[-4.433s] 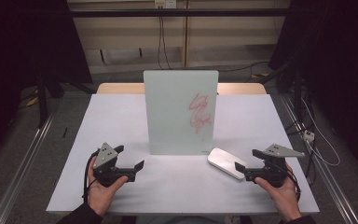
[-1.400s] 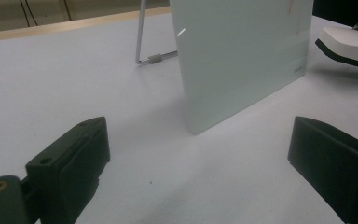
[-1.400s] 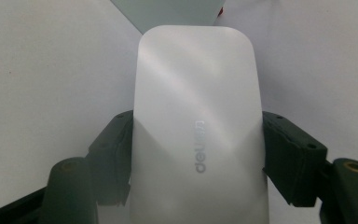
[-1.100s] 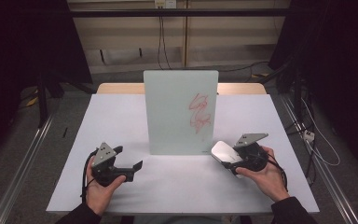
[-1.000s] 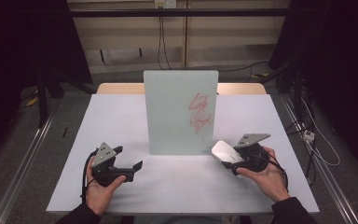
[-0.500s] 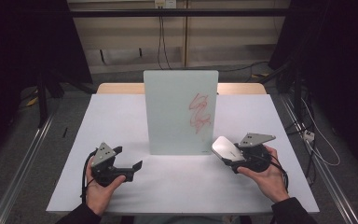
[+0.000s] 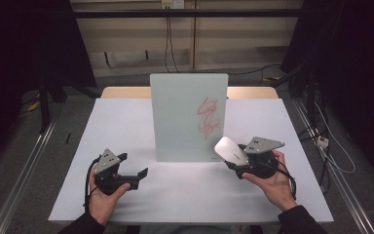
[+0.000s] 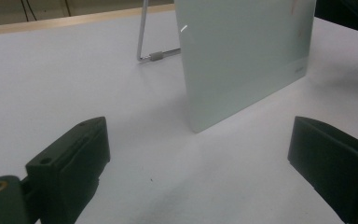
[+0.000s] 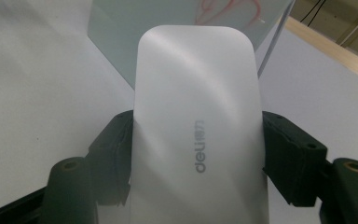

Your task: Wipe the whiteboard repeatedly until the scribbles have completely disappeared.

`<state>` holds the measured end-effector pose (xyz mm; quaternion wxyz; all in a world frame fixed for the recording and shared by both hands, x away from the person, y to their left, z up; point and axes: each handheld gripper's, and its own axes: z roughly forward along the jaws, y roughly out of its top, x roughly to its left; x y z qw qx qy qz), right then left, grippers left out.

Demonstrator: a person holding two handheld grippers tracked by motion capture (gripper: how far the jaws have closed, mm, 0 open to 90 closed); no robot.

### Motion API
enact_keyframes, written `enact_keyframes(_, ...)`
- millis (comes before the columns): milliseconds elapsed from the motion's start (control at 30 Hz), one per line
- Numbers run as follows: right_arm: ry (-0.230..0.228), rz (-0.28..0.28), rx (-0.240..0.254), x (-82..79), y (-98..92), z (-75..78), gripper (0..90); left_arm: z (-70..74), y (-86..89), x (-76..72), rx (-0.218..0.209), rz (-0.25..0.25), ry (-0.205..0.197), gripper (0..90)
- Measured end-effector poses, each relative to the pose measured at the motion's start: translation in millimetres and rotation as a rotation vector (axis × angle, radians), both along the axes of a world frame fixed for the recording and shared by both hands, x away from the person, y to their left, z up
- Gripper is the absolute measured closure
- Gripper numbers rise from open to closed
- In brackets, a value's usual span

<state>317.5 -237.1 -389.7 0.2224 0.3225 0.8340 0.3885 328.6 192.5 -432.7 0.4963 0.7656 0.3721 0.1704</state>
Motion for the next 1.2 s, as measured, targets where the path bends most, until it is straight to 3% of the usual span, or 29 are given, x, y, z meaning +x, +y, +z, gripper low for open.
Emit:
enact_keyframes(200,-0.065,0.000,0.002,0.3,5.7,6.8,31.2,0.0,-0.7,-0.1,0.009,-0.007,-0.001,5.3)
enact_keyframes(367,-0.085,0.022,0.004,1.2,10.2,11.9,31.2,0.3,-1.0,-0.7,0.013,-0.003,-0.003,5.3)
enact_keyframes(800,-0.225,0.019,-0.011,8.3,28.4,38.0,31.2,-0.1,-1.4,-0.4,0.009,-0.009,0.006,5.3)
enact_keyframes(867,-0.266,0.017,-0.027,10.8,34.1,42.7,31.2,-0.3,-0.9,-0.3,0.006,-0.007,0.008,5.3)
enact_keyframes(967,-0.280,0.017,-0.028,13.2,37.6,46.4,31.3,-0.3,-0.7,-0.3,0.004,-0.005,0.008,5.3)
enact_keyframes(1200,-0.351,-0.005,-0.084,26.1,48.9,58.8,31.3,-0.3,-0.8,-0.1,0.007,-0.007,0.009,5.3)
